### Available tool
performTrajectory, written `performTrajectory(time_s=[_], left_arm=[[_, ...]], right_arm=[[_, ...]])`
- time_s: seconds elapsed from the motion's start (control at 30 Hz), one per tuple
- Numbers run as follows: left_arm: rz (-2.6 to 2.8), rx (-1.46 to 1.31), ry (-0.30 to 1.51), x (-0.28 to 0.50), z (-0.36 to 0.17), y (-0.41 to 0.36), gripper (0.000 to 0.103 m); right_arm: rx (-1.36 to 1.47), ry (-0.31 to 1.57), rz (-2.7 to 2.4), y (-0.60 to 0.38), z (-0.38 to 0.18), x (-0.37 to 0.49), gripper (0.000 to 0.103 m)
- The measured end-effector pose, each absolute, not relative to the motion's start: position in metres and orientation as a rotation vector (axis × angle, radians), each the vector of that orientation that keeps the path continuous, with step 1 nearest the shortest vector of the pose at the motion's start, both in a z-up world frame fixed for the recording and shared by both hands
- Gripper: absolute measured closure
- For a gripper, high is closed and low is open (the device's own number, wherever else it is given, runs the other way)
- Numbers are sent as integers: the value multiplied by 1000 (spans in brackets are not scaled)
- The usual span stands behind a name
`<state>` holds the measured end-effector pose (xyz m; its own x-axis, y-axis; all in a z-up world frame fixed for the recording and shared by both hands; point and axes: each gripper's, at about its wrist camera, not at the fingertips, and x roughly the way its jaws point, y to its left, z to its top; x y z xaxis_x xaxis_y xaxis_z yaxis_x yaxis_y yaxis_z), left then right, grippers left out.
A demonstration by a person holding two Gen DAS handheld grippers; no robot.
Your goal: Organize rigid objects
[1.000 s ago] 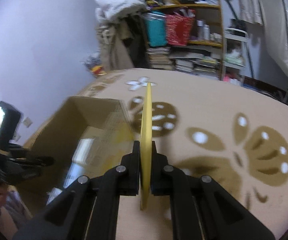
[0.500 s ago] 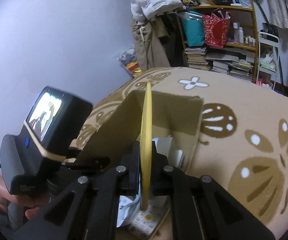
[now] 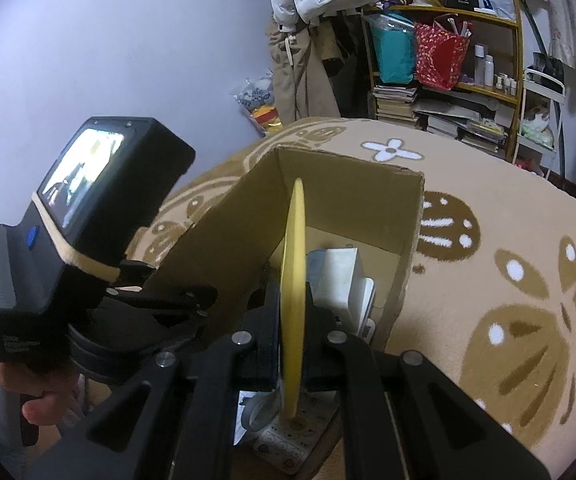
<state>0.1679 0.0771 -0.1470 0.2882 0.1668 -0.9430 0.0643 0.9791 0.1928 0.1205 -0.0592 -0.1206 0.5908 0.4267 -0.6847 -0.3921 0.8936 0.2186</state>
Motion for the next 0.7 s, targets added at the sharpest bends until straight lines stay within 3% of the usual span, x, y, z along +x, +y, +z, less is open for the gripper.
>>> performTrajectory(time_s=[0.33,0.5,0.7], left_arm=[[49,190,1276,168,-146,80,83],[50,206,1254,163,-142,77,83],[48,167,1198,151,-128,81,83]], right_arm=[[88,808,416,-75,-116,119,84],[94,784,389,-87,-107,112,60],[107,791,327,-103,-101,104,47]])
